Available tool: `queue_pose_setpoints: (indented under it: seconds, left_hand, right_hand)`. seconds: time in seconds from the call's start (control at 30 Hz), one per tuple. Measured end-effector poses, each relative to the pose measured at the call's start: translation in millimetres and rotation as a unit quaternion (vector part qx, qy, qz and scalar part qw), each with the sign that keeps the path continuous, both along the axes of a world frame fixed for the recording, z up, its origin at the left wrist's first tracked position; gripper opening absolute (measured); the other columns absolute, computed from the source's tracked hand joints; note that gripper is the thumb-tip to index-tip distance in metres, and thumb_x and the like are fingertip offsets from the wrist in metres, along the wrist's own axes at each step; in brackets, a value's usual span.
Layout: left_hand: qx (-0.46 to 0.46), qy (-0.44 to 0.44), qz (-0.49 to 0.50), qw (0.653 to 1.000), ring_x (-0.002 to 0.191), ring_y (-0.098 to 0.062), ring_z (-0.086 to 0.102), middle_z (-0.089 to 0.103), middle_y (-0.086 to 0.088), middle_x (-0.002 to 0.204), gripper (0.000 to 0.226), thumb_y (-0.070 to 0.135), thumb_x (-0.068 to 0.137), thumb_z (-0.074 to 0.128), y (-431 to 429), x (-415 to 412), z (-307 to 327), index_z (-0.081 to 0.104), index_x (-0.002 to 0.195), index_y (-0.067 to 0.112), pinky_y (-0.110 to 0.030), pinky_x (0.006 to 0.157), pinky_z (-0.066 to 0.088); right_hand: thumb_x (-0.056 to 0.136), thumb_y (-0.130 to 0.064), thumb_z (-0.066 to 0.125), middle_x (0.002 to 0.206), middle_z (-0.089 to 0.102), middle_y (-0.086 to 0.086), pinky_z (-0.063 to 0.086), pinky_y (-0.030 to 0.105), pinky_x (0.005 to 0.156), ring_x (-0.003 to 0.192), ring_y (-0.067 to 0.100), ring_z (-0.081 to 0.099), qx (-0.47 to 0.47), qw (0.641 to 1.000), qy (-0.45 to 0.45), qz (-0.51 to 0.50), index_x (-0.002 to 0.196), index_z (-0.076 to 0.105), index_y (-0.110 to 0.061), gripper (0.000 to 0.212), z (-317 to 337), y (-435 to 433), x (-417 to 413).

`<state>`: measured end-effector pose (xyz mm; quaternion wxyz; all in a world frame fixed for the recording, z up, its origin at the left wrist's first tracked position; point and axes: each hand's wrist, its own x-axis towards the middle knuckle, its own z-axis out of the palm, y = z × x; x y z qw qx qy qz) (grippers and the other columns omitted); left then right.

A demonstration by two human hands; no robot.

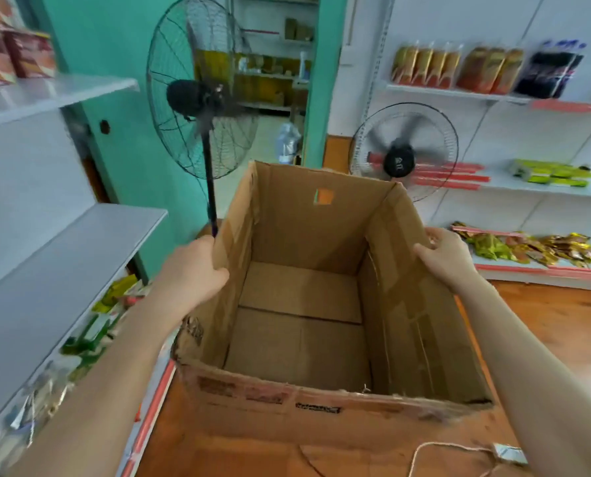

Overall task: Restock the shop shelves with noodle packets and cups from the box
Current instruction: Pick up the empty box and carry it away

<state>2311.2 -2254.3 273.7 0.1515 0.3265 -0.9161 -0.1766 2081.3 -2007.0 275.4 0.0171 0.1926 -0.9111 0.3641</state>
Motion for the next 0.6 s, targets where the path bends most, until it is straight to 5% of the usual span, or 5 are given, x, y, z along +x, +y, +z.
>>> queue_pose_setpoints:
  seconds: [0.6]
  left_hand:
    - [0.01, -0.027, -0.295, 0.955, 0.068, -0.026, 0.056, 0.06, -0.012, 0.078, 0.013, 0.016, 0.081, 0.058, 107.8, -424.4, -25.0, 0.055, 0.091, 0.008, -0.032, 0.053, 0.04]
  right_hand:
    - [0.085, -0.011, 0.054, 0.124, 0.06, 0.015, 0.043, 0.032, 0.09, 0.112, 0.032, 0.055, -0.01, 0.95, -0.034, -0.31, 0.126, 0.055, -0.009, 0.041, -19.2, 195.0, -257.1]
